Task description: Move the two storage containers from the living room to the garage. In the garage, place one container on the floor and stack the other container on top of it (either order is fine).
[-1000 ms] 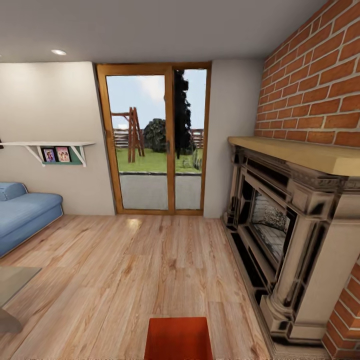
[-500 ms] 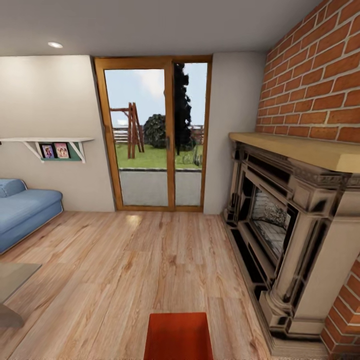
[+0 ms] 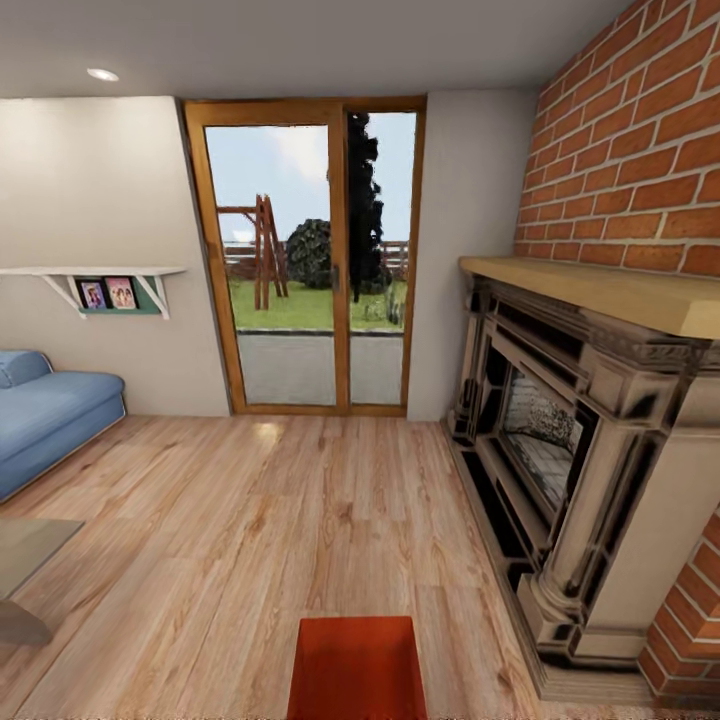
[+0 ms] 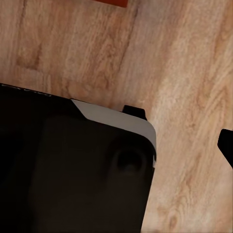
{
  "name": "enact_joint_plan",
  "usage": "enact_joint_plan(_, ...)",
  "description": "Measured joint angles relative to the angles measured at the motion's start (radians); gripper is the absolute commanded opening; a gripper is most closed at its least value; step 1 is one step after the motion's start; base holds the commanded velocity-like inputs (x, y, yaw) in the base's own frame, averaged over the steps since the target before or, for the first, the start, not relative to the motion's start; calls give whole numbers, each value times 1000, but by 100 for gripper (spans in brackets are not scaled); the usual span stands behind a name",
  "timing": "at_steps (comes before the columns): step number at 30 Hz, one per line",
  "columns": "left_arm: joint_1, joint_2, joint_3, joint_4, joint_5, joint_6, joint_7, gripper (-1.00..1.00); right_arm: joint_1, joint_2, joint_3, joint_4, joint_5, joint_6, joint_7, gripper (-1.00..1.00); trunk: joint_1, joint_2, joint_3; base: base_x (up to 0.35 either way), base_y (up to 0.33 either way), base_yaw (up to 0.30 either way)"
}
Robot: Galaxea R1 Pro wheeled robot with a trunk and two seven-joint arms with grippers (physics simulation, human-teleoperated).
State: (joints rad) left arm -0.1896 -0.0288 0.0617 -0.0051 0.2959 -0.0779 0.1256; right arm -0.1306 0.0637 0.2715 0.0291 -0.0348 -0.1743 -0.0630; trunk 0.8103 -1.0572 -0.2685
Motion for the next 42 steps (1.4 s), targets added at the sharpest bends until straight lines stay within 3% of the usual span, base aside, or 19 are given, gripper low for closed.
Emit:
enact_joint_plan(36,0,0,0,0,0,0,0,100,3,2,0,0,1,2,9,100,0,0,-54,0,0,-72)
enact_joint_plan(42,0,0,0,0,0,0,0,100,2,8,2,0,3,52,6,100,0,0,-54,0,0,0)
